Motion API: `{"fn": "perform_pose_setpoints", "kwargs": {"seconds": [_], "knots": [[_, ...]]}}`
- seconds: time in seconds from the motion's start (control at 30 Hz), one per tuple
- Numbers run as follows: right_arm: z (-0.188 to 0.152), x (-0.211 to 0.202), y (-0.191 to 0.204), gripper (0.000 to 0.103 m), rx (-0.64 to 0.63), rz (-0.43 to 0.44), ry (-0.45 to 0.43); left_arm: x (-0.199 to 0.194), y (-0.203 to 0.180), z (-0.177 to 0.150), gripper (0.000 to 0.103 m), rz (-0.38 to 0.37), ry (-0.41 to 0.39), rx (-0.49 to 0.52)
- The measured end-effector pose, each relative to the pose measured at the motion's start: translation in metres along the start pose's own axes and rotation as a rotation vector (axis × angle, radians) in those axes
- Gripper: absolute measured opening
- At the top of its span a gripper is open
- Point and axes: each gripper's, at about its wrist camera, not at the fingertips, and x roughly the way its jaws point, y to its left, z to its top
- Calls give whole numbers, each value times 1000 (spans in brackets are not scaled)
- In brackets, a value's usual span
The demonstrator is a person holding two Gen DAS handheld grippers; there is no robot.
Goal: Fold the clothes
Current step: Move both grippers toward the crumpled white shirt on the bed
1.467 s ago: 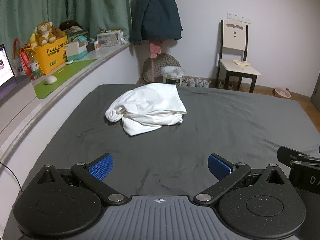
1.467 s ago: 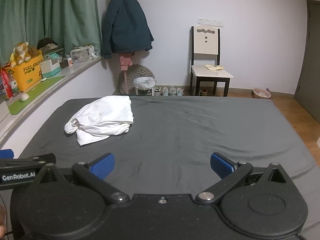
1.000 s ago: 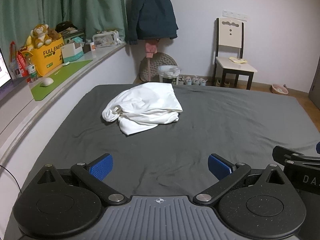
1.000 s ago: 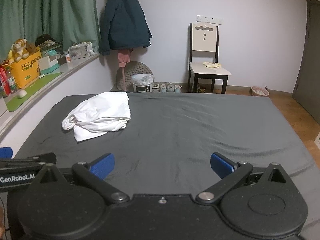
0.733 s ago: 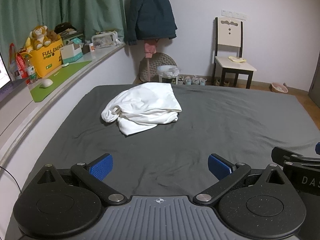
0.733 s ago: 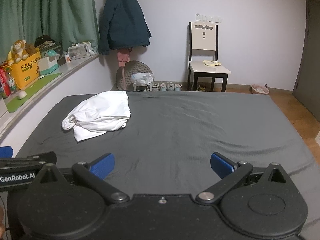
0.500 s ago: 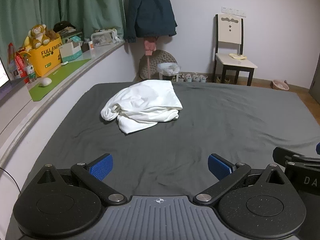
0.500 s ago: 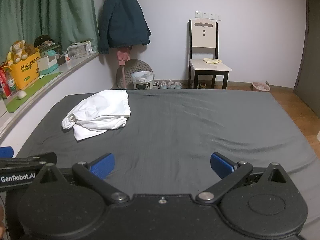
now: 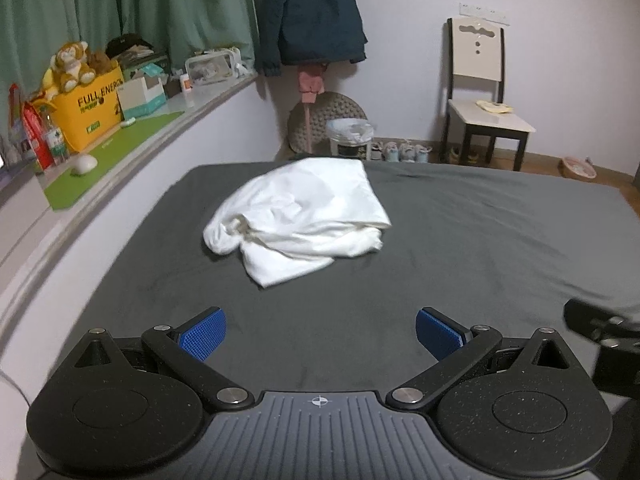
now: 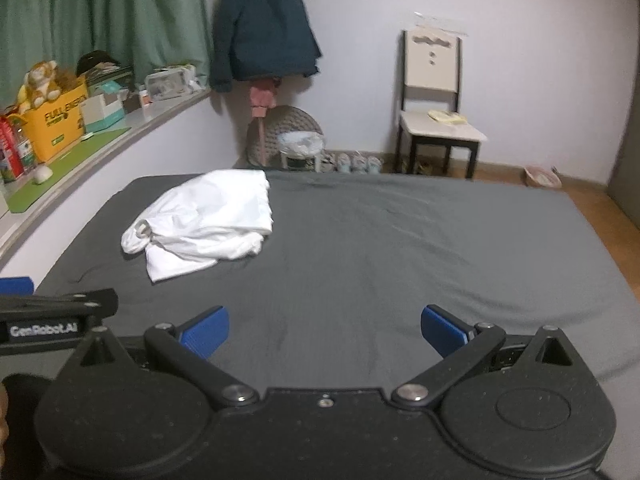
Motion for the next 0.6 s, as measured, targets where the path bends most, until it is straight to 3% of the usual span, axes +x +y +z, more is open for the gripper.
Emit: {"fn": "perform_pose_setpoints", "kwargs": {"seconds": [0.23,0.6], "knots": [[36,55,37,103,-115,41,-27,77,29,25,103,4,90,-140],[59,123,68,103,-163,61,13,128,35,48,103,14,95,-163]]}}
